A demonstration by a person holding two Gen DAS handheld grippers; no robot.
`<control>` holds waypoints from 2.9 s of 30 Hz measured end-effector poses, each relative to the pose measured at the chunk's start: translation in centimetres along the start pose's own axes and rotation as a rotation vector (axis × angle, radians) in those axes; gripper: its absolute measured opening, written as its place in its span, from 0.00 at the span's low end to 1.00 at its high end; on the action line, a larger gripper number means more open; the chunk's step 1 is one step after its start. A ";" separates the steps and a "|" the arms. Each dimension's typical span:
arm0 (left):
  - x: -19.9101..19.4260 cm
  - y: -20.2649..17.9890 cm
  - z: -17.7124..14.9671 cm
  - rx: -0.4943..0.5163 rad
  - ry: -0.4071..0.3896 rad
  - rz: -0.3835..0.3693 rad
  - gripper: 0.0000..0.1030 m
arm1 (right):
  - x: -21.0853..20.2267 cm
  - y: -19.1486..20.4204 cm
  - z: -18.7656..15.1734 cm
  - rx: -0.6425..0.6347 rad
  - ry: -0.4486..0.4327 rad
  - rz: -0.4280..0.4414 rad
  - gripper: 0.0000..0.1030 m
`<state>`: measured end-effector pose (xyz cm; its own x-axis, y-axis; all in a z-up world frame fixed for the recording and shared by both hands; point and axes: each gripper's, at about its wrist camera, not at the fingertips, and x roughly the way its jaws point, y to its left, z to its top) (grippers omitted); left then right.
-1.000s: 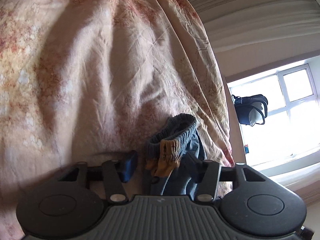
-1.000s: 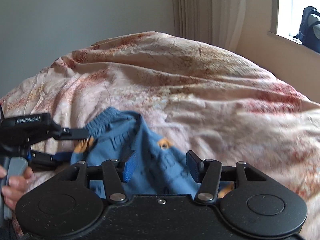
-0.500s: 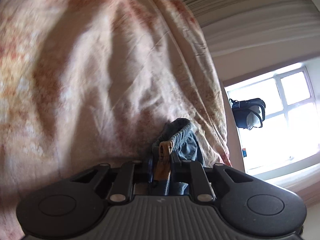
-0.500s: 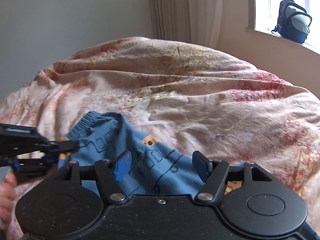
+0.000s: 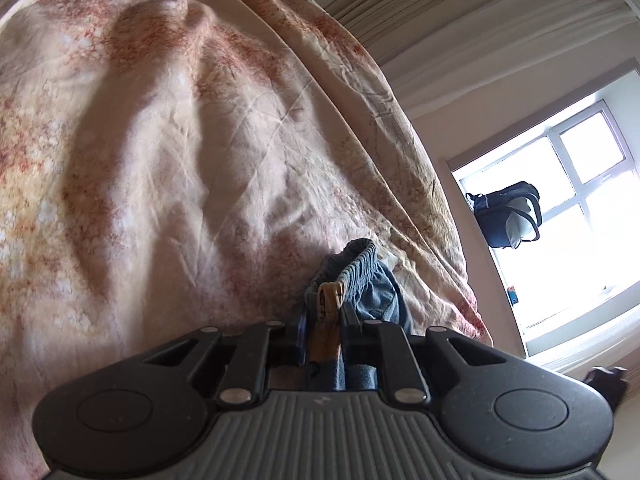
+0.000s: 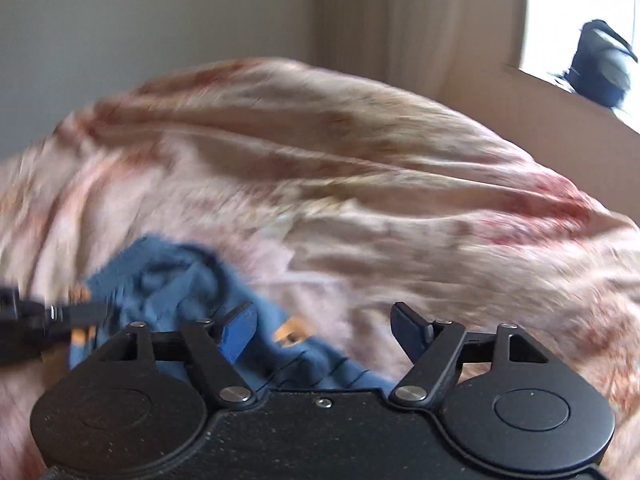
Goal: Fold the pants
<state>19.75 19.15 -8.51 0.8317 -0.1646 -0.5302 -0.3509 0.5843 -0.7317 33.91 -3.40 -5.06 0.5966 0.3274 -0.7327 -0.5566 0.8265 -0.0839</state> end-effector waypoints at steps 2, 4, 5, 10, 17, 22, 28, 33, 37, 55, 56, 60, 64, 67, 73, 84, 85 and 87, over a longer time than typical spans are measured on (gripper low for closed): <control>0.4 0.3 0.1 -0.006 0.012 0.009 0.17 | 1.1 0.3 -0.2 -0.019 0.020 -0.077 0.83; 0.8 0.7 0.3 -0.024 0.025 0.018 0.17 | 0.4 -0.5 -0.3 0.039 -0.004 -0.161 0.84; 0.9 0.9 0.3 -0.033 0.028 0.021 0.17 | -0.3 -0.8 -0.4 0.051 -0.018 -0.192 0.84; 1.3 0.7 0.5 -0.006 0.035 0.020 0.17 | -6.8 -1.6 -3.2 0.017 -0.056 -0.209 0.89; 0.3 -1.5 0.0 0.154 -0.013 0.037 0.16 | -16.4 -4.2 -9.8 0.163 -0.052 -0.199 0.93; -1.7 -5.6 -1.5 0.378 -0.106 0.034 0.16 | -21.8 -6.7 -14.6 0.348 -0.111 -0.161 0.97; -3.9 -13.2 -6.0 0.724 -0.167 -0.019 0.16 | -23.9 -9.6 -18.5 0.501 -0.210 -0.117 0.99; -5.3 -19.6 -13.8 1.142 -0.168 -0.098 0.16 | -25.0 -12.9 -20.3 0.607 -0.310 -0.070 0.99; -4.8 -22.0 -21.6 1.406 -0.102 -0.133 0.17 | -25.6 -16.0 -22.7 0.699 -0.346 -0.027 0.99; -4.6 -17.4 -29.3 1.716 0.019 -0.124 0.55 | -21.0 -15.3 -23.5 0.767 -0.230 0.169 0.97; -4.2 -17.1 -29.0 1.699 0.035 -0.115 0.55 | -20.7 -15.2 -23.4 0.767 -0.225 0.177 0.96; -2.3 -16.1 -27.3 1.560 0.154 -0.101 0.45 | -19.7 -14.5 -22.7 0.738 -0.215 0.201 0.90; -2.5 -15.8 -27.0 1.569 0.152 -0.132 0.42 | -18.2 -14.0 -21.3 0.658 -0.211 0.194 0.85; -2.8 -15.6 -27.1 1.559 0.178 -0.147 0.32 | -16.4 -14.1 -21.0 0.670 -0.188 0.187 0.77; -2.5 -15.7 -26.0 1.502 0.199 -0.167 0.10 | -15.3 -14.0 -21.2 0.685 -0.180 0.176 0.53; -2.8 -16.0 -25.5 1.482 0.193 -0.182 0.07 | -15.7 -13.9 -21.1 0.677 -0.198 0.162 0.35; -2.8 -15.9 -25.5 1.478 0.194 -0.182 0.07 | -15.7 -13.9 -21.1 0.678 -0.199 0.162 0.35; -2.8 -15.9 -25.3 1.468 0.194 -0.184 0.05 | -15.7 -13.8 -21.2 0.679 -0.205 0.164 0.23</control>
<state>12.14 -9.80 -6.21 0.7050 -0.3547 -0.6141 0.5830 0.7829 0.2172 19.96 -29.71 -6.72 0.6693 0.4960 -0.5532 -0.2065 0.8394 0.5027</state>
